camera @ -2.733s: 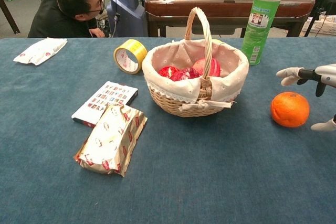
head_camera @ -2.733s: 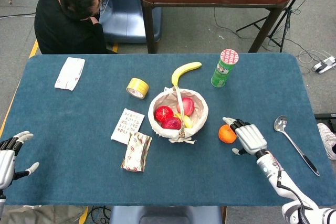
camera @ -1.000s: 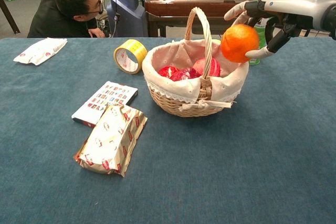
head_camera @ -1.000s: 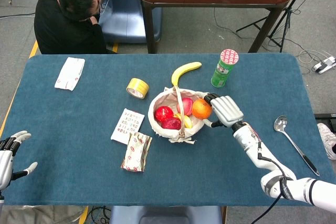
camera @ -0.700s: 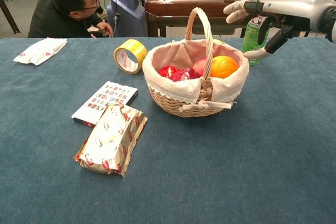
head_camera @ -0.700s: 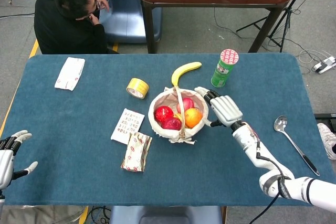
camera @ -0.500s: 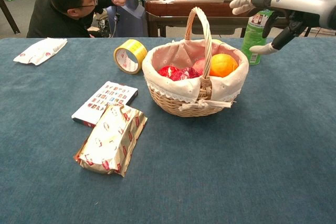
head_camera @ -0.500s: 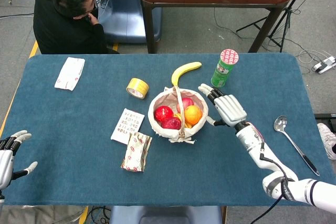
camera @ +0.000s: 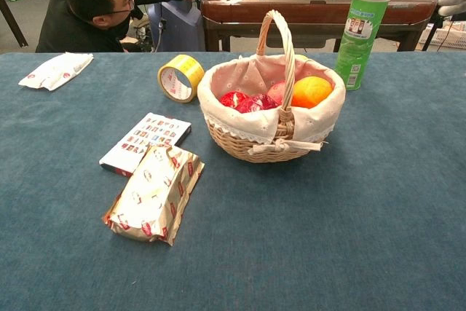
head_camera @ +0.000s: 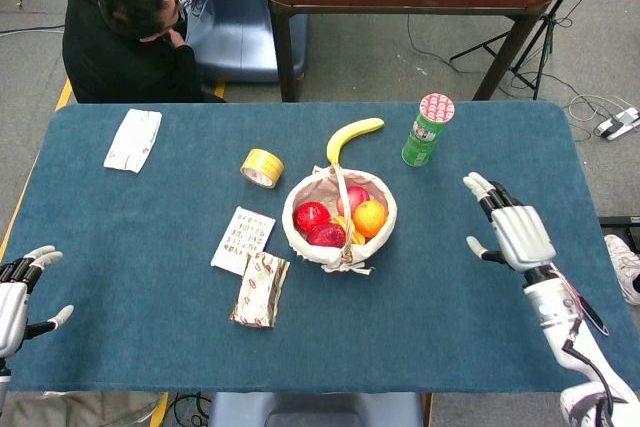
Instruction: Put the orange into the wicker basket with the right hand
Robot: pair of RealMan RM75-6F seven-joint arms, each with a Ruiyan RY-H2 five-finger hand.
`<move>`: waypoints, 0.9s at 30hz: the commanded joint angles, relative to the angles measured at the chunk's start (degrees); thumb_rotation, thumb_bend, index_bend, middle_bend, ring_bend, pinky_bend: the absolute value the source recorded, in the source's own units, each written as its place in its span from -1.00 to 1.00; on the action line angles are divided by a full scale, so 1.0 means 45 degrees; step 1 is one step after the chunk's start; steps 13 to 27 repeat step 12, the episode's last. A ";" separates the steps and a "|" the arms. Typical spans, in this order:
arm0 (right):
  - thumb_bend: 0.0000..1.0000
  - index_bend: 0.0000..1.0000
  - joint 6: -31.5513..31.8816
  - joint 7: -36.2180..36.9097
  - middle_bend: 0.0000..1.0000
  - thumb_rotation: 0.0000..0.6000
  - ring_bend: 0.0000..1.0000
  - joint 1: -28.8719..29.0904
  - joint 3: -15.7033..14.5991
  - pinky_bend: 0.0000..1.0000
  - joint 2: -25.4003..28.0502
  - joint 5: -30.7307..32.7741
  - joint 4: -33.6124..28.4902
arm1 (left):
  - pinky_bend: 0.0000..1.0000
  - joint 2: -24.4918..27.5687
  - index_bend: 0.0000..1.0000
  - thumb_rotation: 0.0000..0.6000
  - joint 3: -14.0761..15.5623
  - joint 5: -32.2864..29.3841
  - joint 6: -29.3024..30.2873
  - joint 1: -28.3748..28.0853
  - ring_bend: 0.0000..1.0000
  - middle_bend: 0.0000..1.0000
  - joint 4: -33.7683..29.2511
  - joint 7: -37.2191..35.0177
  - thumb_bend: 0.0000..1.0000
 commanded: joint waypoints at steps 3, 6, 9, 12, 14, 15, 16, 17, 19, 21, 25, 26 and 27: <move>-0.42 -1.00 0.1677 0.0166 -0.81 1.00 -0.81 -0.1459 -0.0747 -0.28 0.0675 -0.0924 -0.0323 | -0.55 -0.0053 -0.39 1.00 -0.0005 0.0001 -0.0055 -0.0048 -0.51 -0.56 0.0026 0.0041 -0.66; -0.42 -1.00 0.2453 0.0210 -0.80 1.00 -0.81 -0.2119 -0.0967 -0.28 0.0813 -0.1192 -0.0454 | -0.55 -0.0102 -0.39 1.00 -0.0021 -0.0009 -0.0064 -0.0071 -0.51 -0.56 0.0068 0.0063 -0.66; -0.42 -1.00 0.2995 0.0365 -0.79 1.00 -0.80 -0.2657 -0.1135 -0.28 0.0824 -0.1376 -0.0516 | -0.55 -0.0155 -0.40 1.00 -0.0026 0.0021 -0.0081 -0.0105 -0.51 -0.56 0.0091 0.0065 -0.66; -0.42 -1.00 0.3334 0.0466 -0.78 1.00 -0.79 -0.3021 -0.1184 -0.28 0.0790 -0.1474 -0.0484 | -0.55 -0.0200 -0.40 1.00 -0.0030 0.0038 -0.0132 -0.0155 -0.51 -0.56 0.0094 0.0094 -0.66; -0.42 -1.00 0.3334 0.0466 -0.78 1.00 -0.79 -0.3021 -0.1184 -0.28 0.0790 -0.1474 -0.0484 | -0.55 -0.0200 -0.40 1.00 -0.0030 0.0038 -0.0132 -0.0155 -0.51 -0.56 0.0094 0.0094 -0.66; -0.42 -1.00 0.3334 0.0466 -0.78 1.00 -0.79 -0.3021 -0.1184 -0.28 0.0790 -0.1474 -0.0484 | -0.55 -0.0200 -0.40 1.00 -0.0030 0.0038 -0.0132 -0.0155 -0.51 -0.56 0.0094 0.0094 -0.66; -0.42 -1.00 0.3334 0.0466 -0.78 1.00 -0.79 -0.3021 -0.1184 -0.28 0.0790 -0.1474 -0.0484 | -0.55 -0.0200 -0.40 1.00 -0.0030 0.0038 -0.0132 -0.0155 -0.51 -0.56 0.0094 0.0094 -0.66; -0.42 -1.00 0.3334 0.0466 -0.78 1.00 -0.79 -0.3021 -0.1184 -0.28 0.0790 -0.1474 -0.0484 | -0.55 -0.0200 -0.40 1.00 -0.0030 0.0038 -0.0132 -0.0155 -0.51 -0.56 0.0094 0.0094 -0.66; -0.42 -1.00 0.3334 0.0466 -0.78 1.00 -0.79 -0.3021 -0.1184 -0.28 0.0790 -0.1474 -0.0484 | -0.55 -0.0200 -0.40 1.00 -0.0030 0.0038 -0.0132 -0.0155 -0.51 -0.56 0.0094 0.0094 -0.66; -0.42 -1.00 0.3334 0.0466 -0.78 1.00 -0.79 -0.3021 -0.1184 -0.28 0.0790 -0.1474 -0.0484 | -0.55 -0.0200 -0.40 1.00 -0.0030 0.0038 -0.0132 -0.0155 -0.51 -0.56 0.0094 0.0094 -0.66; -0.42 -1.00 0.3334 0.0466 -0.78 1.00 -0.79 -0.3021 -0.1184 -0.28 0.0790 -0.1474 -0.0484 | -0.55 -0.0200 -0.40 1.00 -0.0030 0.0038 -0.0132 -0.0155 -0.51 -0.56 0.0094 0.0094 -0.66; -0.42 -1.00 0.3334 0.0466 -0.78 1.00 -0.79 -0.3021 -0.1184 -0.28 0.0790 -0.1474 -0.0484 | -0.55 -0.0200 -0.40 1.00 -0.0030 0.0038 -0.0132 -0.0155 -0.51 -0.56 0.0094 0.0094 -0.66; -0.42 -1.00 0.3334 0.0466 -0.78 1.00 -0.79 -0.3021 -0.1184 -0.28 0.0790 -0.1474 -0.0484 | -0.55 -0.0200 -0.40 1.00 -0.0030 0.0038 -0.0132 -0.0155 -0.51 -0.56 0.0094 0.0094 -0.66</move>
